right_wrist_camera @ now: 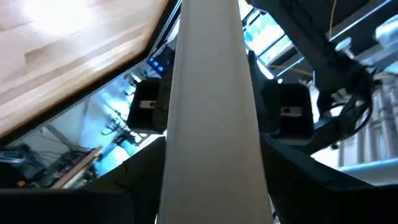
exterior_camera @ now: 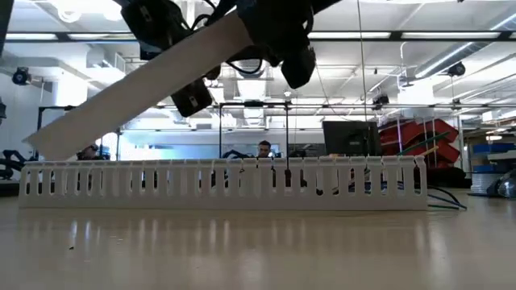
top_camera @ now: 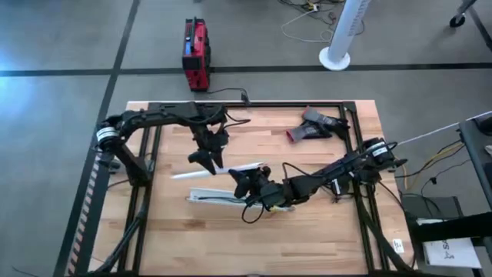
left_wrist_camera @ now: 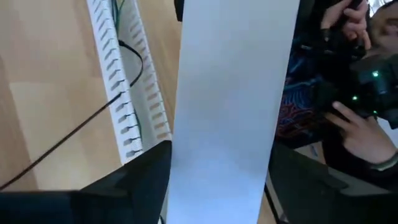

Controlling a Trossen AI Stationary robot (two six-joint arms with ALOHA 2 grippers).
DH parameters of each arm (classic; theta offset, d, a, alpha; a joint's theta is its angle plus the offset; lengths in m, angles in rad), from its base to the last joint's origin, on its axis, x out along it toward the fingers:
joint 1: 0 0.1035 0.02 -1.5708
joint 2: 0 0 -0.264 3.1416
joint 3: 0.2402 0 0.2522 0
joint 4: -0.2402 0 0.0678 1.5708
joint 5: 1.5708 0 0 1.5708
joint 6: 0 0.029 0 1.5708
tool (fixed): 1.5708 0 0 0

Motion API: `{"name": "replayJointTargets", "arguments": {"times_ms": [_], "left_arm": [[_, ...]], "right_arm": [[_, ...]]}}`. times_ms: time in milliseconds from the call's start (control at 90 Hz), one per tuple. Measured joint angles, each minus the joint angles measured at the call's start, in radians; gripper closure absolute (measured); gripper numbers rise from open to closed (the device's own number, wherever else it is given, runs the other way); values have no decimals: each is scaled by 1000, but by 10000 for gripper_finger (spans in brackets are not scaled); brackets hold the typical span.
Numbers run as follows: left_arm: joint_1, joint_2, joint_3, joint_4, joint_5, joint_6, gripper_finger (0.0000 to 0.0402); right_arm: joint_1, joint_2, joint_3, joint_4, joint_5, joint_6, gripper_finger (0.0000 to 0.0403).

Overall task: Ziptie cables
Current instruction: Close the white cable duct

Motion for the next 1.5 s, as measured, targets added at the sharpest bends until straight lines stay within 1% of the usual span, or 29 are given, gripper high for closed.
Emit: {"name": "replayJointTargets", "arguments": {"times_ms": [167,322,422,611,711,800,856,1000,1144,1211,1322,1500], "left_arm": [[-22,0,0,-32,6,27,178],[-31,0,0,-33,6,34,207],[-30,0,0,-33,4,35,240],[-30,0,0,-30,-5,33,318],[-31,0,0,-29,-22,30,342],[-31,-1,0,-30,-64,20,347],[-33,-5,0,-47,-105,0,346],[-24,-19,0,-59,-174,2,343],[-4,-79,0,-106,-224,-18,359],[1,-113,0,-124,-232,-29,368],[1,-180,-21,-116,-232,-62,381],[-3,-279,-106,-34,-222,-87,392]], "right_arm": [[1,0,10,0,-20,-11,188],[2,0,12,1,-25,-21,188],[2,0,12,2,-30,-21,188],[2,0,13,4,-36,-21,188],[2,1,13,2,-39,-6,188],[0,2,13,-11,-36,11,188],[-1,4,5,-38,-3,11,188],[-3,5,6,-52,-25,73,190],[-3,5,0,-59,-32,137,190],[-8,5,-5,-56,-15,175,190],[-23,3,-28,-53,29,187,190],[-49,2,-62,-48,40,180,190]]}}
